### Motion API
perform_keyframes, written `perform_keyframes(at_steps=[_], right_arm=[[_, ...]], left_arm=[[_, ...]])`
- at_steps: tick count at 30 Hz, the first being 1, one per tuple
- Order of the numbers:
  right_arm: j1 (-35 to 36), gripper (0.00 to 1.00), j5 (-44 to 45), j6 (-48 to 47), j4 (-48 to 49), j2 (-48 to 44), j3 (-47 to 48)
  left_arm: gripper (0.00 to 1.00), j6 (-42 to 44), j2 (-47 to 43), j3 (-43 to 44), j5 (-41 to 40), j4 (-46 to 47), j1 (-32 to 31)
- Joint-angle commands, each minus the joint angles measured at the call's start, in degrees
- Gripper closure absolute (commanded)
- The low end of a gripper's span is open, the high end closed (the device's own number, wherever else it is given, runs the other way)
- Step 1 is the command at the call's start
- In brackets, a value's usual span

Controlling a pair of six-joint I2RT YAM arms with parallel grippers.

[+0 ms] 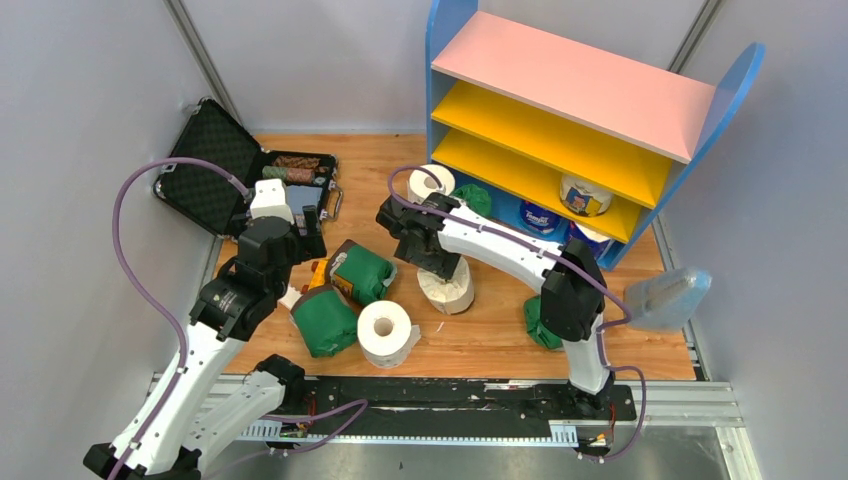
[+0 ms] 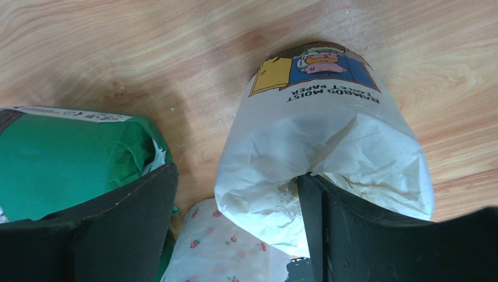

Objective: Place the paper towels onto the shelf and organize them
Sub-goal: Adjust the paper towel at the center of the board.

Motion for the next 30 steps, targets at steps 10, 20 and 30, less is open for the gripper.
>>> perform_keyframes(at_steps=[10,20,30], right_arm=[[-1.00,0.66,1.59,-7.44,-1.11,1.18,0.52],[-0.91,0.72,-9.56,-52.72,18.74,-18.14,-13.91],[-0.92,1.00,-20.05,-86.86,20.02,-30.84,-27.45]], left_arm=[[0.00,0.70,-0.56,-0.21,0.53,2.17,0.60],[0.00,0.79,-0.76,-0.21,1.26,2.38,0.68],[0.00,0.97,-1.03,-0.36,1.62,2.57,0.68]])
